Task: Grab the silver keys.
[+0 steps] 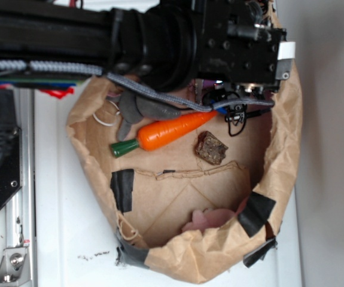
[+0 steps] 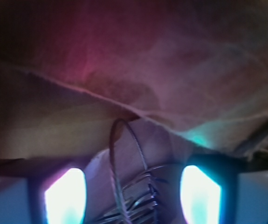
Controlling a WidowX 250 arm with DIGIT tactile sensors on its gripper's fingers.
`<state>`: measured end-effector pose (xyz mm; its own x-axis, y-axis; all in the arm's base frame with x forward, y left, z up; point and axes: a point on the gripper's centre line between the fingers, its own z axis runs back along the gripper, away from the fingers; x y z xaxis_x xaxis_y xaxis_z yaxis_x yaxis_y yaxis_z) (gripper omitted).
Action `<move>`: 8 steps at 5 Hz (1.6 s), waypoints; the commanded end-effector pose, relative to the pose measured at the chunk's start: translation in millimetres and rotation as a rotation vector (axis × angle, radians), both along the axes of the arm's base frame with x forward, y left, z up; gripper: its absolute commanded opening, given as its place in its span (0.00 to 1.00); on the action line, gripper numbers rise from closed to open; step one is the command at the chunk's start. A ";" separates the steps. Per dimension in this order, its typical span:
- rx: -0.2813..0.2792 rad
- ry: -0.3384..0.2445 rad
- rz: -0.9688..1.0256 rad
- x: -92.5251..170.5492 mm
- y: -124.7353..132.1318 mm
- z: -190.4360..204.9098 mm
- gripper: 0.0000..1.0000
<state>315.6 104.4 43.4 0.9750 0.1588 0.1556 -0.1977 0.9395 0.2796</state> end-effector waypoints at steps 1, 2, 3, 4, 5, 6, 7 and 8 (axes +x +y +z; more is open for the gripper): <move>0.026 -0.091 0.012 12.2 11.8 28.2 0.00; 0.031 -0.088 0.012 13.4 11.2 26.9 0.00; 0.036 -0.085 0.010 12.8 10.7 26.8 0.00; 0.033 -0.089 0.003 10.1 10.3 29.0 0.00; 0.030 -0.096 -0.008 7.2 9.0 32.0 0.00; 0.031 -0.096 -0.010 5.7 7.9 32.2 0.00; 0.034 -0.098 -0.008 5.3 7.9 32.4 0.00; 0.032 -0.101 -0.012 3.6 7.3 34.1 0.00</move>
<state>311.3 104.0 50.4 0.9732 0.1390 0.1830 -0.1879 0.9399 0.2852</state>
